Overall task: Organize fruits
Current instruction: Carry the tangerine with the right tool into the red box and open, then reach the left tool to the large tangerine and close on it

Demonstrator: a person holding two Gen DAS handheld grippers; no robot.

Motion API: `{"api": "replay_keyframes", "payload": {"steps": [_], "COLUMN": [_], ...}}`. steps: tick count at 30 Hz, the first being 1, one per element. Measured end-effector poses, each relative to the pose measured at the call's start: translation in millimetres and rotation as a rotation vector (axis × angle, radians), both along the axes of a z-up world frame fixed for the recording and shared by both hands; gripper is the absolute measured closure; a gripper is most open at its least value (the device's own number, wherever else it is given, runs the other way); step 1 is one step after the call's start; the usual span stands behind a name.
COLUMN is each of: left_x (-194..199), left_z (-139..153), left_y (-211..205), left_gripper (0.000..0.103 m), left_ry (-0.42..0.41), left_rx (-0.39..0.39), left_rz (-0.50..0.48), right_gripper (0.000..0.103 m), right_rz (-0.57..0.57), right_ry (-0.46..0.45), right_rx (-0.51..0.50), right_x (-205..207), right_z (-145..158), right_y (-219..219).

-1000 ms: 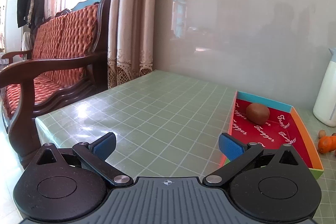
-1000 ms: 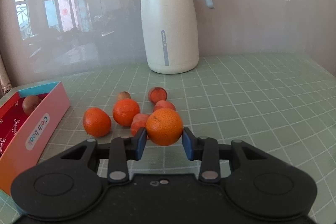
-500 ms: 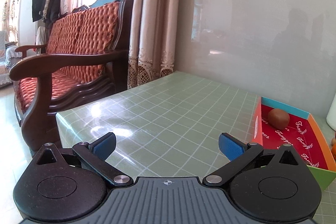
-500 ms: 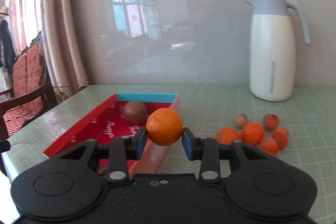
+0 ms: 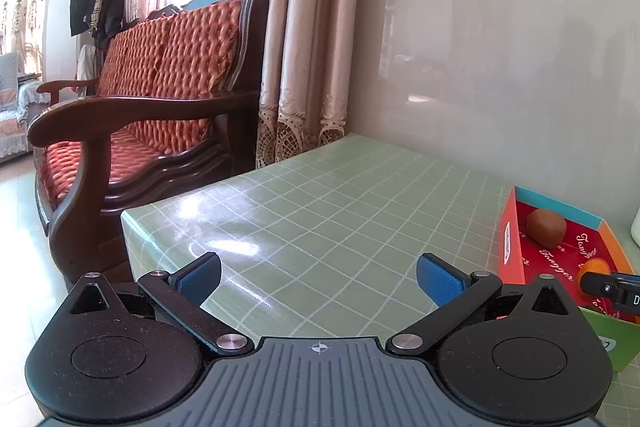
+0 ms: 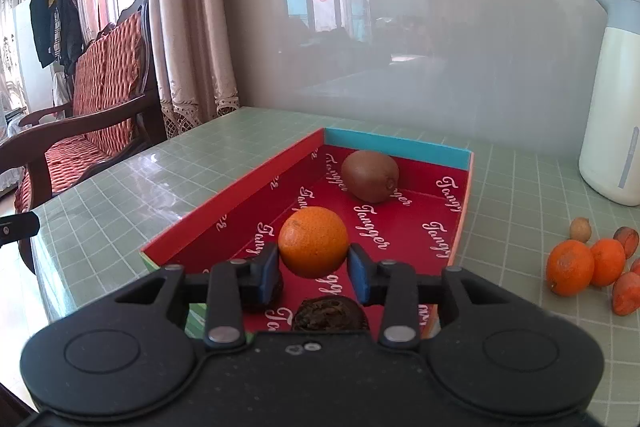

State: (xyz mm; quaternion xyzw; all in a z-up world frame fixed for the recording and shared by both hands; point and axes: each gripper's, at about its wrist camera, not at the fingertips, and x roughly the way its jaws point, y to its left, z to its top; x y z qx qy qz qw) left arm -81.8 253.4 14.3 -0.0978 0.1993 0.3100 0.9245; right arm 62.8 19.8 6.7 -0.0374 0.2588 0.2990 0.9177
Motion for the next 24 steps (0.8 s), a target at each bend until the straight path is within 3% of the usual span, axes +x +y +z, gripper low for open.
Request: {"api": "replay_keyframes", "payload": {"steps": [7, 11, 24], "left_x": [6, 12, 45], "left_z": [2, 3, 6], "left_y": [-12, -24, -103], "left_gripper": [0.000, 0.000, 0.000], "left_ry": [0.005, 0.007, 0.010], "left_rx": [0.011, 0.014, 0.076], "left_rz": [-0.027, -0.051, -0.230], "right_gripper": [0.058, 0.046, 0.019], "right_rz": [-0.042, -0.093, -0.368], "right_ry": [-0.017, -0.055, -0.096], "right_rx": [0.049, 0.055, -0.016], "right_x": [-2, -3, -5], "right_z": [6, 11, 2], "right_y": [-19, -37, -129]}}
